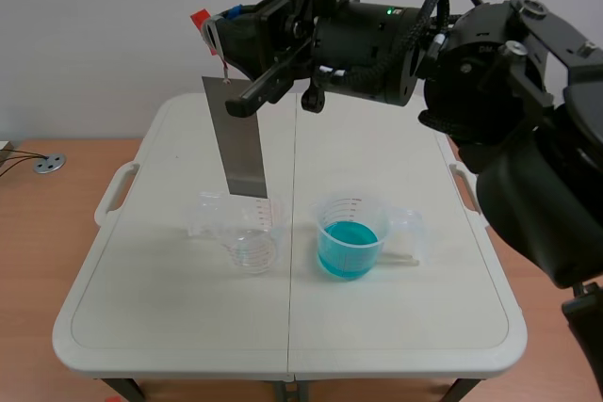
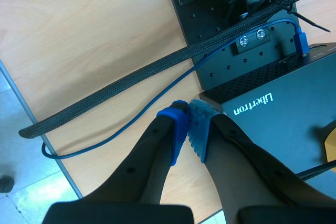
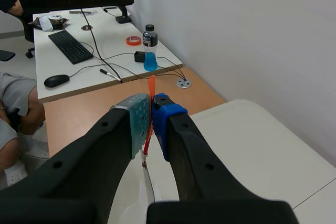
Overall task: Hold the metal plate by the orange handle, dip it into the blue solution, take it out and point at it, then put the plate back in the beaker on the left.
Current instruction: 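Put the plate into the left beaker, then return to the home posture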
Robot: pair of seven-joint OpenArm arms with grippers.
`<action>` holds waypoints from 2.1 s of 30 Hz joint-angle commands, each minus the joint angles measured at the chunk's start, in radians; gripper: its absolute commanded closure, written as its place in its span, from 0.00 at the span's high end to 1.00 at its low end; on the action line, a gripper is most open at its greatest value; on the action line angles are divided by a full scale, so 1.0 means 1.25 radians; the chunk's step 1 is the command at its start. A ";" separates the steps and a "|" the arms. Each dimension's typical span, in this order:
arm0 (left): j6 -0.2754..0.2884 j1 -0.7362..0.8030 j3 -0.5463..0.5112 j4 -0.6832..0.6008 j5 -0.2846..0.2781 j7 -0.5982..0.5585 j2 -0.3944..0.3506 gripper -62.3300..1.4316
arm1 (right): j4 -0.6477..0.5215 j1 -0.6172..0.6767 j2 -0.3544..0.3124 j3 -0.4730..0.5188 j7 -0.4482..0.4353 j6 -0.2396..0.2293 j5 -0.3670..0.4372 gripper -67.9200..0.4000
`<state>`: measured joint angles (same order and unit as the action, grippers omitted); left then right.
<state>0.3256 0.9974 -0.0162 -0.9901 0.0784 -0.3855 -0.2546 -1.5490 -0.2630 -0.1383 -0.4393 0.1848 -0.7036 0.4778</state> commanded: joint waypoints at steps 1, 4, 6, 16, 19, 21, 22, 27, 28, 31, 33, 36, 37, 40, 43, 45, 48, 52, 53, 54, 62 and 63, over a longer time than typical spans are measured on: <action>0.005 0.010 -0.004 -0.008 -0.002 -0.005 0.004 0.05 | -0.005 -0.027 0.012 -0.014 -0.012 0.000 0.001 0.02; 0.005 0.010 -0.004 -0.008 -0.002 -0.005 0.004 0.05 | 0.002 -0.029 0.013 -0.021 -0.015 0.000 0.001 0.02; 0.005 0.010 -0.004 -0.008 -0.002 -0.005 0.004 0.05 | 0.004 -0.029 0.013 -0.021 -0.015 0.000 0.001 0.02; 0.005 0.010 -0.004 -0.008 -0.002 -0.005 0.004 0.05 | 0.033 -0.029 0.013 -0.021 -0.027 0.000 0.001 0.02; 0.005 0.005 -0.004 -0.008 -0.003 -0.004 0.004 0.05 | 0.049 -0.029 0.013 -0.021 -0.033 0.000 0.001 0.02; 0.005 -0.002 -0.004 -0.006 -0.003 -0.004 0.004 0.05 | 0.058 -0.029 0.013 -0.021 -0.033 0.000 0.001 0.02; 0.005 -0.006 -0.004 -0.003 -0.003 -0.005 0.004 0.05 | 0.063 -0.029 0.013 -0.021 -0.034 0.000 0.001 0.02; 0.005 -0.012 -0.004 -0.002 -0.003 0.011 0.004 0.05 | 0.081 -0.029 0.013 -0.022 -0.043 0.000 0.001 0.02; 0.005 -0.012 -0.004 -0.002 -0.003 0.011 0.004 0.05 | 0.084 -0.029 0.013 -0.022 -0.044 0.000 0.001 0.02; 0.005 -0.012 -0.004 -0.002 -0.003 0.013 0.004 0.05 | 0.097 -0.029 0.014 -0.022 -0.049 0.000 0.001 0.02; 0.005 -0.012 -0.004 -0.002 -0.003 0.013 0.004 0.05 | 0.113 -0.029 0.019 -0.022 -0.055 0.000 0.001 0.02; 0.005 -0.012 -0.004 -0.002 -0.003 0.013 0.004 0.05 | 0.138 -0.029 0.028 -0.022 -0.066 0.000 -0.002 0.02; 0.005 -0.012 -0.004 -0.002 -0.003 0.013 0.004 0.05 | 0.146 -0.029 0.031 -0.022 -0.067 0.000 -0.002 0.02; 0.005 -0.012 -0.004 -0.002 -0.003 0.013 0.004 0.05 | 0.173 -0.029 0.039 -0.022 -0.067 0.000 -0.002 0.02; 0.004 -0.012 -0.004 -0.002 -0.003 0.014 0.004 0.05 | 0.195 -0.029 0.045 -0.022 -0.072 0.000 -0.002 0.02; 0.004 -0.012 -0.004 -0.002 -0.003 0.019 0.004 0.05 | 0.204 -0.029 0.048 -0.022 -0.072 0.000 -0.003 0.02; 0.002 -0.012 -0.004 -0.002 -0.002 0.056 0.002 0.05 | 0.217 -0.029 0.051 -0.029 -0.073 0.000 -0.002 0.02; 0.000 -0.013 -0.005 -0.002 -0.004 0.074 -0.013 0.05 | 0.232 -0.028 0.051 -0.053 -0.085 0.000 0.001 0.02; 0.000 -0.014 -0.004 -0.002 -0.003 0.077 -0.014 0.05 | 0.236 -0.028 0.051 -0.057 -0.085 0.000 0.001 0.02; 0.000 -0.015 -0.004 -0.002 -0.003 0.084 -0.016 0.05 | 0.240 -0.028 0.051 -0.062 -0.084 0.000 0.001 0.02; 0.001 -0.016 -0.004 -0.002 -0.005 0.094 -0.018 0.05 | 0.287 -0.024 0.051 -0.078 -0.084 0.000 0.000 0.02; 0.001 -0.016 -0.004 -0.002 -0.005 0.094 -0.018 0.05 | 0.291 -0.024 0.051 -0.078 -0.084 0.000 0.000 0.02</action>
<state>0.3222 0.9665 -0.0162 -0.9878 0.0780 -0.2588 -0.2771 -1.1770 -0.2729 -0.0856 -0.5388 0.0925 -0.7033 0.4644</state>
